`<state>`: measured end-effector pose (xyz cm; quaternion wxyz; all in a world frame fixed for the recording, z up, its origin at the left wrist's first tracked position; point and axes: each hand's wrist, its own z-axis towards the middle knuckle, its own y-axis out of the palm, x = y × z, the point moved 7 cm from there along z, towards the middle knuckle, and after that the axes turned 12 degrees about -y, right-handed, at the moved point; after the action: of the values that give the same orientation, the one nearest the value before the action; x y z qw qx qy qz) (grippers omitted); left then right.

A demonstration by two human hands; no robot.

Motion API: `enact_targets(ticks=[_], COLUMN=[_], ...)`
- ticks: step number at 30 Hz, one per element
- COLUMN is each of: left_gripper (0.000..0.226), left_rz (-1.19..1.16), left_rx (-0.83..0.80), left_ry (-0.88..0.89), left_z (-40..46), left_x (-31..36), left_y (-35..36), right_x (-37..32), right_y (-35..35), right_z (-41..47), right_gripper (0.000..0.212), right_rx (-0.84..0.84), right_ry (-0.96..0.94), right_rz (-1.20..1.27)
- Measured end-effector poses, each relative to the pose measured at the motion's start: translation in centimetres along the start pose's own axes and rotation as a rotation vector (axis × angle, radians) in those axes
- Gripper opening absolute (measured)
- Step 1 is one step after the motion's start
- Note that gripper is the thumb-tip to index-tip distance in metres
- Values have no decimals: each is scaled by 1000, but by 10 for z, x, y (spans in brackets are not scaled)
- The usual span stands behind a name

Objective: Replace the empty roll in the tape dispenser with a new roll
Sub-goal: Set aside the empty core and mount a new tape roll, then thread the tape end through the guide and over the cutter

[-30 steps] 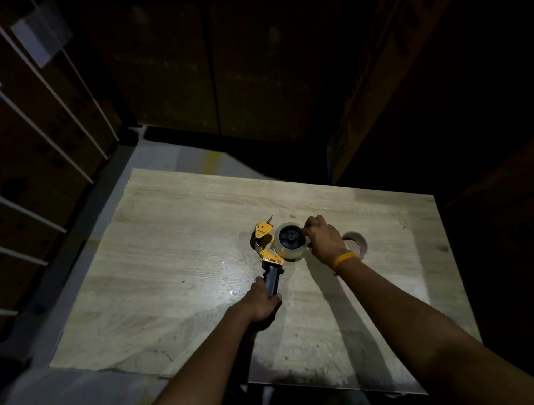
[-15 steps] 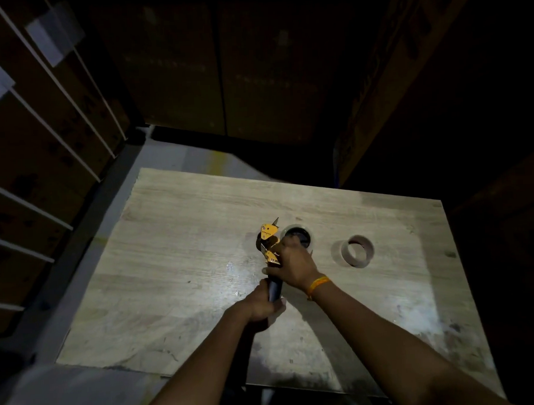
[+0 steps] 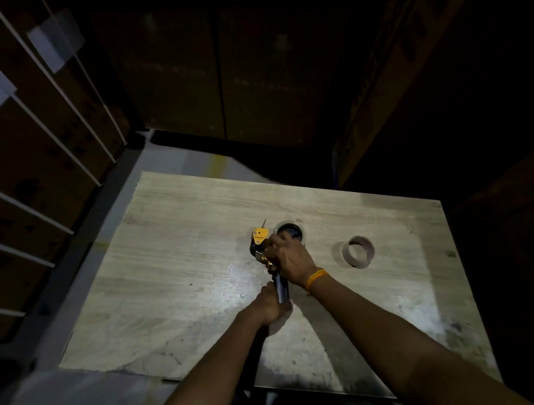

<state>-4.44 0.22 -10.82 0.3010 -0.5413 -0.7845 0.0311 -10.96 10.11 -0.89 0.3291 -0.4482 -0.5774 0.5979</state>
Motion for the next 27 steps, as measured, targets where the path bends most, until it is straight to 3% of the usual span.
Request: enact_targets(ticks=[3, 6, 8, 10, 12, 15, 18, 24, 27], left_gripper=[85, 83, 75, 55, 41, 31, 23, 33, 25], left_rz=[23, 50, 90, 109, 82, 36, 55, 243, 292], left_rx=[8, -5, -21, 26, 217, 578, 733, 692, 671], left_ry=[13, 36, 47, 37, 19, 69, 139, 105, 53], left_z=[-5, -9, -16, -23, -30, -40, -44, -23, -13], left_x=[4, 4, 5, 4, 4, 12, 33, 67, 77], left_y=[-2, -7, -12, -25, -56, -104, -127, -115, -104], right_x=[-9, -10, -7, 0, 6, 1, -4, -5, -6], right_y=[1, 2, 2, 9, 28, 64, 80, 83, 82], right_z=[4, 3, -7, -29, -56, -78, -79, -89, -96], right_gripper=[25, 34, 50, 61, 64, 69, 58, 54, 48], right_rx=[-2, 36, 103, 190, 211, 20, -94, -90, -96], right_ry=[-89, -58, 71, 332, 595, 817, 822, 808, 807], right_rz=[-10, 56, 131, 263, 381, 667, 740, 739, 734])
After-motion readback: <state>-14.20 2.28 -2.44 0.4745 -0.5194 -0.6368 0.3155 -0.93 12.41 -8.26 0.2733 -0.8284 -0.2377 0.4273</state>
